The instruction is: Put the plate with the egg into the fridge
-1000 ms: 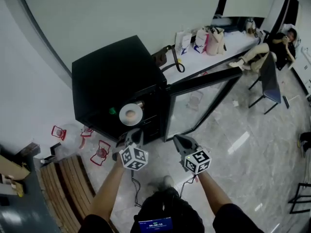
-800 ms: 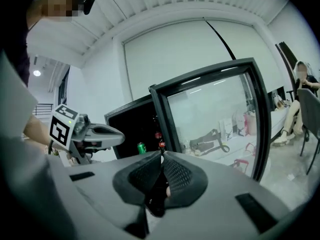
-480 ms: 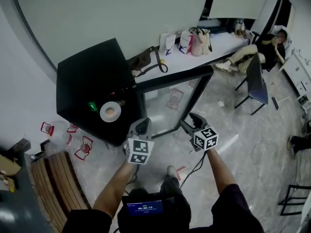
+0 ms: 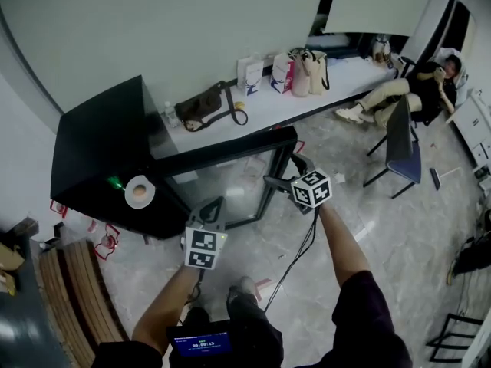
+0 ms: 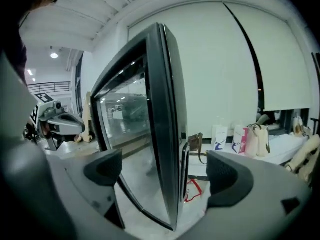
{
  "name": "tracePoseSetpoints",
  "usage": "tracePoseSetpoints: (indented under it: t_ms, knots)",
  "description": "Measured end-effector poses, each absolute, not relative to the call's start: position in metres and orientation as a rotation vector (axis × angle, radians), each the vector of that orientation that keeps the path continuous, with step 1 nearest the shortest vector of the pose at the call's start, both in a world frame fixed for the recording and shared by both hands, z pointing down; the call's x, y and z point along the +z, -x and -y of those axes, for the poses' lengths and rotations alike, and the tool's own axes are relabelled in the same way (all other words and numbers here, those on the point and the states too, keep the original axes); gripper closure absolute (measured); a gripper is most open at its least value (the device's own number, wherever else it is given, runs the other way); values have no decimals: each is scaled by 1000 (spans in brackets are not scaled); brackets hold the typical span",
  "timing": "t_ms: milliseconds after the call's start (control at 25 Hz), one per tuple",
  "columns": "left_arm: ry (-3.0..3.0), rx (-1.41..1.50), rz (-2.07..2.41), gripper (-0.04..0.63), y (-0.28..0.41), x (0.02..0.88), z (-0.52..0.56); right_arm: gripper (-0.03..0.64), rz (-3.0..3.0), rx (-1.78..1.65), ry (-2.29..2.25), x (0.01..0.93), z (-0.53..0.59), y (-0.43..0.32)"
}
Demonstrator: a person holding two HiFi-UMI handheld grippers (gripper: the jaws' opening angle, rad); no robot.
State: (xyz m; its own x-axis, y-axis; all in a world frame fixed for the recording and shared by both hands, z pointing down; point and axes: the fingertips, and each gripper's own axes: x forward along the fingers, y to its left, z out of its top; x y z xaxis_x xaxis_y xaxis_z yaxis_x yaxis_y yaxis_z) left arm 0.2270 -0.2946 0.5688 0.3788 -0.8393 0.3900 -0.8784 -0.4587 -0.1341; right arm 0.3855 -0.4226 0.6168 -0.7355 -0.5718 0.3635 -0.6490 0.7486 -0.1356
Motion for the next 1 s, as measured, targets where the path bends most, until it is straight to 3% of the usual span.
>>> tracePoseSetpoints:
  t_ms: [480, 1000]
  knots:
    - [-2516, 643, 1579, 586, -258, 570, 277, 109, 2698, 307, -818, 615, 394, -370]
    - [-2591, 569, 1479, 586, -246, 570, 125, 110, 2661, 324, -964, 611, 175, -364]
